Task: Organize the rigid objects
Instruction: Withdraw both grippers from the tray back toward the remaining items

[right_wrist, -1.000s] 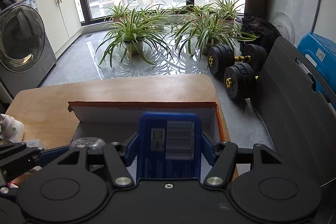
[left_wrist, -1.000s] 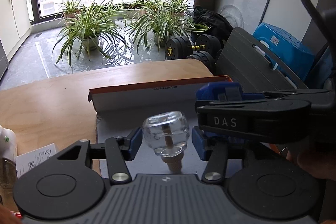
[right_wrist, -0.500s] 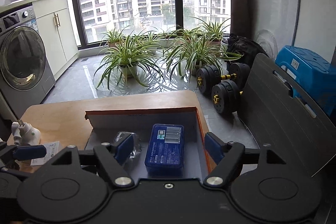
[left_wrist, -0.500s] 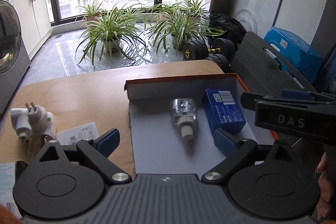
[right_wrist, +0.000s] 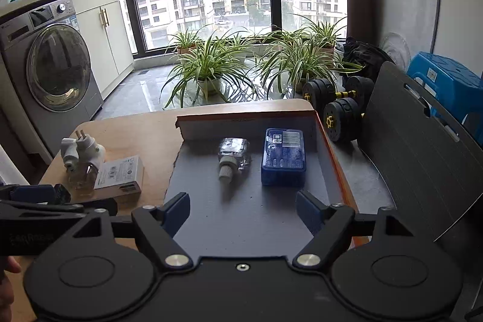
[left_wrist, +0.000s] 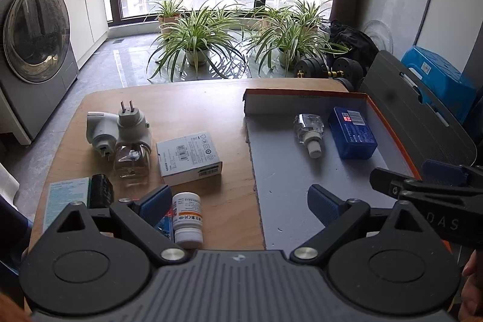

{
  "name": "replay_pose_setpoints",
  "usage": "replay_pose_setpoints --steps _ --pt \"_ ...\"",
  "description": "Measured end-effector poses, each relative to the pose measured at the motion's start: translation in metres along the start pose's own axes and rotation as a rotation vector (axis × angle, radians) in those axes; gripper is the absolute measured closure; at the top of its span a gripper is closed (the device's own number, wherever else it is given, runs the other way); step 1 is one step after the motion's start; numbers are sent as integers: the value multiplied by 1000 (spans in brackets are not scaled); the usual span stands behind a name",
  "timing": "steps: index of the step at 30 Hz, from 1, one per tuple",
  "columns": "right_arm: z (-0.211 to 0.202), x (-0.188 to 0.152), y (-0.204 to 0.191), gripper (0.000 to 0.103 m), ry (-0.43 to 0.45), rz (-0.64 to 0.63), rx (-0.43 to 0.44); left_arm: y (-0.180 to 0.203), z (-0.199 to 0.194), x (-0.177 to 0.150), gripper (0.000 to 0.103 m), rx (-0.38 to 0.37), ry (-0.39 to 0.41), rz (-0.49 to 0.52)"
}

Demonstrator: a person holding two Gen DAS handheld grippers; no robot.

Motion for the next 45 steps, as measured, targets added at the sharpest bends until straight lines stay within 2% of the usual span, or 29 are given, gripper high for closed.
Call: replay_pose_setpoints --steps 10,23,34,45 --pt "-18 -23 -28 9 -22 -10 44 -28 -24 -29 3 38 -10 -36" --pt "-18 -46 -76 9 -60 -87 101 -71 -45 -62 2 89 -31 -92" --pt "-15 -61 -105 9 -86 -123 126 -97 -53 -76 2 115 -46 -134" --pt "-10 -70 -118 9 -109 -150 139 -110 -53 -88 2 118 -66 -156"
Point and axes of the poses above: each gripper's, at about its wrist camera, not at the fingertips, and z roughly the way its jaws point, y to its right, x to its top, the point moved 9 cm from there along z, roughly the way its jaws point, and after that the axes turned 8 degrees about z, right-handed, at the moved point
